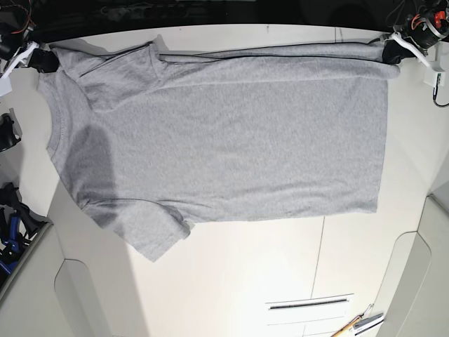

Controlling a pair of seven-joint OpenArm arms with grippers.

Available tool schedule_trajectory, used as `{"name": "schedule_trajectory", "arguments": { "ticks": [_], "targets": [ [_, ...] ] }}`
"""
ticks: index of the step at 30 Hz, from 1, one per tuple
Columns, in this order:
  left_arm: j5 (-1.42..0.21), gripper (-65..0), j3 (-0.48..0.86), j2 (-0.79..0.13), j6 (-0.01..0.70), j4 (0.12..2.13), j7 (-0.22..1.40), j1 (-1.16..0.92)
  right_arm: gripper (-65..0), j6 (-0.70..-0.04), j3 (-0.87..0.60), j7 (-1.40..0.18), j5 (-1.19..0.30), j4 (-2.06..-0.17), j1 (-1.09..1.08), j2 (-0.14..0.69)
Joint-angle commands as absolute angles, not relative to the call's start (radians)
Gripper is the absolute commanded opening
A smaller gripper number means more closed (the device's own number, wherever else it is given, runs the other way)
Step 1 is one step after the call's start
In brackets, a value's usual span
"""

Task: Fold the T-shirt properly
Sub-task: 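Release the folded edge and raise both grippers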

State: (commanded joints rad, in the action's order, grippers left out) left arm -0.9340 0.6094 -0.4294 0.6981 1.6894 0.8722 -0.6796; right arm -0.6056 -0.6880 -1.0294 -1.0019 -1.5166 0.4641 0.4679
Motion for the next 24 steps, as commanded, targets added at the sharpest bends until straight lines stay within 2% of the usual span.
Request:
{"name": "schedule_trajectory", "arguments": {
  "ticks": [1, 2, 3, 4, 7, 12, 18, 21, 24],
  "targets": [
    [-0.939, -63.1, 0.61, -0.429, 0.698, 1.689, 0.872, -0.679, -55.3, -0.606, -0.688, -1.029, -1.0, -1.517, 0.462, 0.468],
    [-0.943, -58.2, 0.61, -0.429, 0.698, 1.689, 0.873, -0.679, -46.6, -0.606, -0.689, -1.029, -0.997, -1.517, 0.461, 0.468],
    [-0.942, -53.1, 0.61, -0.429, 0.698, 1.689, 0.873, -0.679, -40.1, -0.606, -0.693, -1.029, -0.991, -1.517, 0.46, 0.467],
    [-0.943, -49.3, 0.61, -0.429, 0.698, 1.689, 0.876, -0.68, -36.4, -0.606, -0.7, -1.029, -0.991, -1.517, 0.46, 0.468],
    [-0.971, -41.2, 0.611, -0.429, 0.698, 1.69, 0.936, -0.679, -35.7, -0.606, -0.756, -1.028, -0.997, -1.517, 0.454, 0.468],
    [-1.071, -40.7, 0.699, -0.429, 0.698, 1.694, 0.969, -0.679, -35.7, -0.606, -0.883, -1.028, -1.021, -1.517, 0.38, 0.471],
    [-1.108, -40.1, 0.868, -0.43, 0.698, 1.753, 0.967, -0.678, -35.7, -0.605, -0.894, -0.965, -0.983, -1.517, 0.237, 0.487],
    [-1.108, -31.3, 0.9, -0.433, 0.698, 1.768, 0.907, -0.678, -35.7, -0.605, -0.894, -0.954, -0.962, -1.517, 0.153, 0.487],
    [-1.103, -30.4, 0.901, -0.45, 0.698, 1.768, 0.866, -0.661, -35.7, -0.598, -0.878, -0.905, -0.896, -1.516, 0.081, 0.487]
  ]
}}
